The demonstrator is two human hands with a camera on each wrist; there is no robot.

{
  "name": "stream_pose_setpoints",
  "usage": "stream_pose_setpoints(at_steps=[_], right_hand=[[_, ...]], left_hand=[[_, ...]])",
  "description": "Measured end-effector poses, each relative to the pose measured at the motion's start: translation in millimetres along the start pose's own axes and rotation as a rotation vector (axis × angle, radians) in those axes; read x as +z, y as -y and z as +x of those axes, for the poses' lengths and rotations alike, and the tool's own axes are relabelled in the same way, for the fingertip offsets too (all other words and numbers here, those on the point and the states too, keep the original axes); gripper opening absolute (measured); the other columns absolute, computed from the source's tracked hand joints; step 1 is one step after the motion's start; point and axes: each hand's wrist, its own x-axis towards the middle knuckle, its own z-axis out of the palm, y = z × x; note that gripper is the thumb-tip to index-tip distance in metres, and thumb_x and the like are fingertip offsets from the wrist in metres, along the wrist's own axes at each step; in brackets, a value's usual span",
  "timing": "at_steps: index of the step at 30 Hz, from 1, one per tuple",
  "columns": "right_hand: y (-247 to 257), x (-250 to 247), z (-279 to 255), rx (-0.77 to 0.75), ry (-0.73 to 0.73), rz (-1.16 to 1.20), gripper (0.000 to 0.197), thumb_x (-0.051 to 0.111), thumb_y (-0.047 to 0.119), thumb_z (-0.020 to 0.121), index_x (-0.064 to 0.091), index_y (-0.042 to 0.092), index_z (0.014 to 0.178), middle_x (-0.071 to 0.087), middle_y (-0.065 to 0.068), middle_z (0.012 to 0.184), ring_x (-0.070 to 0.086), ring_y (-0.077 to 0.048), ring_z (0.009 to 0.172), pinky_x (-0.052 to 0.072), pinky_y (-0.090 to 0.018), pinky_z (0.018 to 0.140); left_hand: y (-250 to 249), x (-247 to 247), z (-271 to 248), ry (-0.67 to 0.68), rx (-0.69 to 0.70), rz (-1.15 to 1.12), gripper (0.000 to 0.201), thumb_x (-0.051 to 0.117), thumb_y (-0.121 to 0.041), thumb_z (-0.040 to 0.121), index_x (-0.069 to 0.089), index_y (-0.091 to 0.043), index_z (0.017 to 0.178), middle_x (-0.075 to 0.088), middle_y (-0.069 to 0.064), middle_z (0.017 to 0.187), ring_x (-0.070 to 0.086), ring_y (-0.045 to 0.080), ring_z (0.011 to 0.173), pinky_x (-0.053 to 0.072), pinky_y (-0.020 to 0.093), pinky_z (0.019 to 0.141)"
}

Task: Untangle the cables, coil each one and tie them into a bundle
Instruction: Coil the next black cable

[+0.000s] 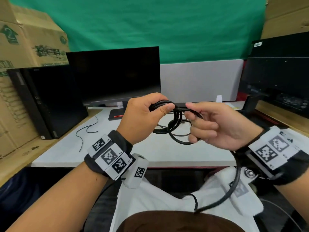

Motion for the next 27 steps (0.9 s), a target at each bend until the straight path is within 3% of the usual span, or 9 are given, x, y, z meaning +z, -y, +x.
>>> stream_pose_setpoints(at_steps=[3,5,6,11,16,20,23,25,27], right_hand=[[9,-15,-8,-0.037,0.087,-0.489,0.013,0.068,0.012,0.087,0.059,0.009,0.079,0.068,-0.004,0.068,0.064,-0.029,0.064,0.058,-0.036,0.078],[12,-22,-14,-0.039,0.184,-0.736,0.007,0.067,0.015,0.093,0.062,0.010,0.091,0.076,-0.006,0.100,0.068,-0.035,0.100,0.054,-0.046,0.095],[12,-24,-16,-0.058,0.219,-0.736,0.008,0.065,0.016,0.093,0.061,0.009,0.093,0.075,-0.008,0.103,0.067,-0.035,0.103,0.052,-0.051,0.096],[-4,-13,-5,-0.387,0.064,-0.328,0.022,0.066,0.013,0.085,0.049,0.008,0.073,0.052,-0.004,0.057,0.055,-0.025,0.058,0.054,-0.047,0.073],[-13,-7,1,-0.415,-0.003,-0.259,0.026,0.061,0.025,0.086,0.052,0.014,0.064,0.046,-0.004,0.051,0.051,-0.028,0.055,0.051,-0.038,0.066],[-3,-14,-5,-0.467,-0.087,-0.769,0.035,0.070,0.040,0.085,0.060,0.010,0.071,0.060,0.000,0.063,0.057,-0.015,0.066,0.047,-0.021,0.070],[-1,-22,-9,-0.522,-0.174,-1.319,0.048,0.062,0.072,0.073,0.062,0.024,0.073,0.061,0.010,0.073,0.055,-0.008,0.079,0.042,-0.026,0.074],[-2,-34,-7,-0.413,-0.209,-1.518,0.056,0.051,0.087,0.067,0.057,0.032,0.075,0.054,0.014,0.070,0.051,-0.004,0.075,0.038,-0.025,0.067],[-7,-48,-2,-0.149,-0.266,-1.651,0.057,0.048,0.088,0.069,0.051,0.034,0.087,0.054,0.011,0.070,0.051,-0.005,0.069,0.044,-0.029,0.064]], left_hand=[[5,-8,3,0.109,-0.059,0.001,0.007,0.070,-0.023,0.092,0.071,-0.020,0.085,0.063,-0.009,0.070,0.056,0.005,0.061,0.046,0.019,0.059],[7,-12,3,0.188,-0.093,0.005,0.008,0.070,-0.022,0.092,0.070,-0.018,0.085,0.061,-0.015,0.064,0.054,-0.002,0.053,0.039,0.007,0.052],[7,-13,3,0.221,-0.111,-0.016,0.008,0.070,-0.021,0.092,0.070,-0.016,0.086,0.061,-0.016,0.063,0.053,-0.002,0.050,0.038,0.006,0.049],[0,-11,1,0.425,-0.284,-0.320,0.023,0.079,-0.028,0.083,0.060,-0.022,0.094,0.066,-0.011,0.068,0.037,0.011,0.037,0.035,0.022,0.036],[-2,-5,-1,0.454,-0.376,-0.295,0.007,0.072,-0.023,0.091,0.067,-0.026,0.092,0.075,0.003,0.080,0.035,0.007,0.034,0.028,0.019,0.035],[-2,-13,2,0.372,-0.363,-0.286,0.007,0.066,-0.019,0.095,0.070,-0.015,0.099,0.074,0.004,0.076,0.033,0.005,0.034,0.025,0.016,0.036],[0,-20,5,0.308,-0.341,-0.211,0.009,0.065,-0.020,0.096,0.070,-0.014,0.099,0.076,0.005,0.080,0.033,0.004,0.034,0.026,0.016,0.035],[2,-24,7,0.254,-0.357,-0.198,0.008,0.063,-0.021,0.097,0.070,-0.017,0.099,0.076,0.007,0.083,0.033,0.009,0.036,0.026,0.018,0.037],[3,-28,9,0.198,-0.384,-0.204,0.008,0.062,-0.021,0.098,0.070,-0.018,0.099,0.076,0.007,0.083,0.031,0.015,0.038,0.027,0.021,0.038]])
